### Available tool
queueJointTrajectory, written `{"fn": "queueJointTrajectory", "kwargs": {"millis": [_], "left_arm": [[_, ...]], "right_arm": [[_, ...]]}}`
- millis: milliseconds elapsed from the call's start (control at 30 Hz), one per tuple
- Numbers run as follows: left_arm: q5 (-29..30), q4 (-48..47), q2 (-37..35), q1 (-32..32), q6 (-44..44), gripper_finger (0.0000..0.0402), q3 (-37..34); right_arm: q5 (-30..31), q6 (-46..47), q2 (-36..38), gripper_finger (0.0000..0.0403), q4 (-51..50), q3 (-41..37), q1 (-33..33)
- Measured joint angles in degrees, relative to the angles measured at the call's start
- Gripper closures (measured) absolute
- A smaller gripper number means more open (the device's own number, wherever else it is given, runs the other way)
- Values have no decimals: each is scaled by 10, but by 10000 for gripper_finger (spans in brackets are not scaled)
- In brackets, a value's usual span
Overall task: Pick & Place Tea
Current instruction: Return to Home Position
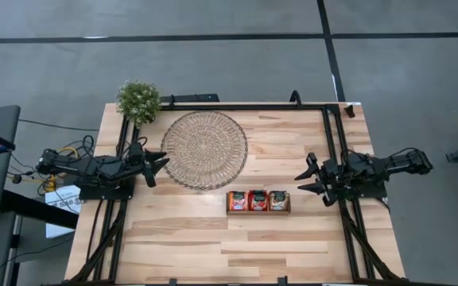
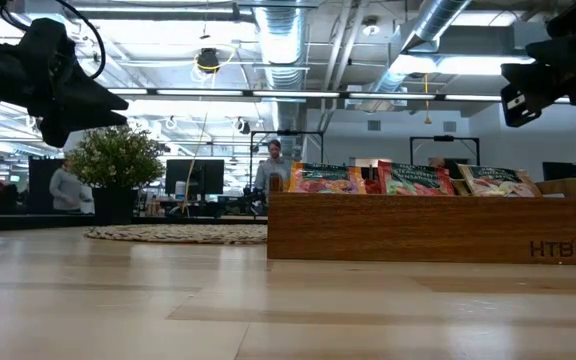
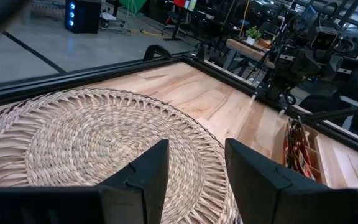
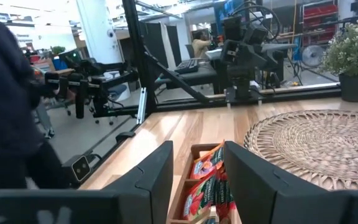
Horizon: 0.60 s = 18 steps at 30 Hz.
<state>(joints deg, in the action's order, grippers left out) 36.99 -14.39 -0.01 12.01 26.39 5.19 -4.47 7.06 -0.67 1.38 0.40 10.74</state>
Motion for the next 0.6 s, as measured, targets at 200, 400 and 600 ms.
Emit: {"fn": "queueJointTrajectory", "kwargs": {"millis": [200,400,600], "left_arm": [[-1,0,0,0,0,253,0],[0,0,0,0,0,253,0],[0,0,0,0,0,253,0]], "right_arm": [[0,0,0,267,0,0,0],[0,0,0,267,0,0,0],[0,0,0,264,0,0,0]]}}
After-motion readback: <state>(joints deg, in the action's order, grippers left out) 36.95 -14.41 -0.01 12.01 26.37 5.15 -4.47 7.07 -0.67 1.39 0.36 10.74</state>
